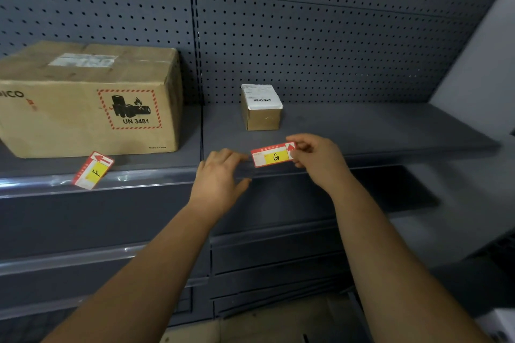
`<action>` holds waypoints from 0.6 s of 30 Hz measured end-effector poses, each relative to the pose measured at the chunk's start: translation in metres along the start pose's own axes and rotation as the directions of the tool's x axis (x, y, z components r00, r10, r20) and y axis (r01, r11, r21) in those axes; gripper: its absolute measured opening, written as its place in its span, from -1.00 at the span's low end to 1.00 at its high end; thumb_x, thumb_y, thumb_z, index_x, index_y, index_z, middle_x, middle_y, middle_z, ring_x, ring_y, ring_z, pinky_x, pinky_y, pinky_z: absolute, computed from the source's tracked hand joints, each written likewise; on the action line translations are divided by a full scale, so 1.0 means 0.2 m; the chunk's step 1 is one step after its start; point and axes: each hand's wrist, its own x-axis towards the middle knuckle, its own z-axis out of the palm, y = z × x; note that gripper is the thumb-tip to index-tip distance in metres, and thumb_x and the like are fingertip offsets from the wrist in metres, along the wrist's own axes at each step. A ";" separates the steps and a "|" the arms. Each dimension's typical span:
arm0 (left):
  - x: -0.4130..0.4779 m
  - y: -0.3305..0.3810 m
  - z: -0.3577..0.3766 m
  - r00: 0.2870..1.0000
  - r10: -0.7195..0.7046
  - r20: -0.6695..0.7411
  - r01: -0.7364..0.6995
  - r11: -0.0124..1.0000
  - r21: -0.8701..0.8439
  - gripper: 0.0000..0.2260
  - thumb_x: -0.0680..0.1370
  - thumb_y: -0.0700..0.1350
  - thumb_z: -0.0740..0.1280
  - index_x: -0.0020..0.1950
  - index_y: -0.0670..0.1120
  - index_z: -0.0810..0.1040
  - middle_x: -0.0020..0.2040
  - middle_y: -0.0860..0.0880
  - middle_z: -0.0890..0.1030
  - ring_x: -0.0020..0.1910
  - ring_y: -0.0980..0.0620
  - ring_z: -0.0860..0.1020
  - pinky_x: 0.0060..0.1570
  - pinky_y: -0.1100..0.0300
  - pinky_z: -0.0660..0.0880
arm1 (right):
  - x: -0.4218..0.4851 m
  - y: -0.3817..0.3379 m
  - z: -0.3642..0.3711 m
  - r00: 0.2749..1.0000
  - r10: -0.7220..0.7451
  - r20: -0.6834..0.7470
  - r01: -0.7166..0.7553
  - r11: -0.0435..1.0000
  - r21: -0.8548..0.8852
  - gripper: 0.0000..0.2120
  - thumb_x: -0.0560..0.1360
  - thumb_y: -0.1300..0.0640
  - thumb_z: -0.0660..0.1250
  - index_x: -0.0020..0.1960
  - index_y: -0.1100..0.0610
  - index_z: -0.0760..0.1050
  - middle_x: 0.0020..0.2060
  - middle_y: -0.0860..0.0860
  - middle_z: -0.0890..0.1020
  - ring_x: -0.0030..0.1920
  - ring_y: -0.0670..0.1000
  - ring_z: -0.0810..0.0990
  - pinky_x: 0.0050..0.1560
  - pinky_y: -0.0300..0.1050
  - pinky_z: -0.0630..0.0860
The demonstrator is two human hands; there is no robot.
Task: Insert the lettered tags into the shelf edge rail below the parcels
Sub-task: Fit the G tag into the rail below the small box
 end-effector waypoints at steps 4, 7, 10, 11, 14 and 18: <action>-0.01 -0.04 0.07 0.999 -0.011 0.033 0.007 0.994 0.108 -0.63 0.43 -0.01 0.43 0.21 0.01 0.51 0.14 -0.01 0.52 0.16 -0.05 0.41 0.19 -0.02 0.32 | 0.05 0.01 0.02 1.000 -0.012 0.007 0.013 0.998 -0.062 -0.70 0.56 0.26 0.30 0.23 0.00 0.55 -0.10 -0.13 0.59 -0.17 -0.16 0.57 -0.11 -0.34 0.49; 0.00 -0.05 0.11 1.000 0.019 0.012 -0.021 0.988 0.155 -0.65 0.41 -0.04 0.44 0.18 -0.02 0.53 0.11 -0.03 0.52 0.14 -0.09 0.42 0.16 -0.04 0.32 | 0.09 0.02 0.04 1.000 0.005 0.008 -0.004 0.996 -0.091 -0.71 0.56 0.24 0.29 0.24 0.01 0.54 -0.04 -0.08 0.60 -0.13 -0.17 0.56 -0.06 -0.31 0.49; 0.01 -0.07 0.15 0.999 0.042 -0.016 -0.038 0.980 0.196 -0.66 0.38 -0.07 0.46 0.14 -0.04 0.55 0.08 -0.05 0.52 0.10 -0.11 0.42 0.09 -0.04 0.35 | 0.11 0.03 0.04 1.000 0.010 0.005 -0.010 0.996 -0.085 -0.71 0.56 0.24 0.30 0.23 0.01 0.55 -0.03 -0.08 0.60 -0.10 -0.16 0.57 -0.03 -0.27 0.51; 0.01 -0.07 0.16 0.999 0.044 -0.024 -0.038 0.977 0.207 -0.66 0.38 -0.07 0.46 0.14 -0.05 0.55 0.07 -0.05 0.52 0.09 -0.11 0.42 0.08 -0.03 0.35 | 0.12 0.04 0.04 1.000 0.010 0.004 -0.010 0.997 -0.083 -0.72 0.56 0.24 0.30 0.22 0.00 0.55 -0.04 -0.08 0.61 -0.10 -0.15 0.57 -0.03 -0.27 0.52; 0.02 -0.08 0.19 0.998 0.048 -0.039 -0.037 0.970 0.238 -0.67 0.39 -0.09 0.45 0.14 -0.04 0.54 0.07 -0.06 0.50 0.07 -0.13 0.42 0.05 -0.03 0.34 | 0.13 0.05 0.05 1.000 0.008 0.001 -0.008 0.997 -0.071 -0.73 0.55 0.24 0.31 0.20 0.00 0.56 -0.06 -0.08 0.61 -0.08 -0.12 0.59 0.02 -0.19 0.56; 0.04 -0.07 0.22 0.998 0.033 -0.055 -0.018 0.965 0.260 -0.67 0.40 -0.09 0.44 0.13 -0.04 0.51 0.07 -0.07 0.50 0.07 -0.13 0.42 0.07 -0.05 0.33 | 0.14 0.05 0.04 1.000 -0.003 0.001 0.004 0.998 -0.064 -0.74 0.55 0.24 0.30 0.19 0.01 0.56 -0.07 -0.09 0.61 -0.07 -0.11 0.60 0.05 -0.15 0.57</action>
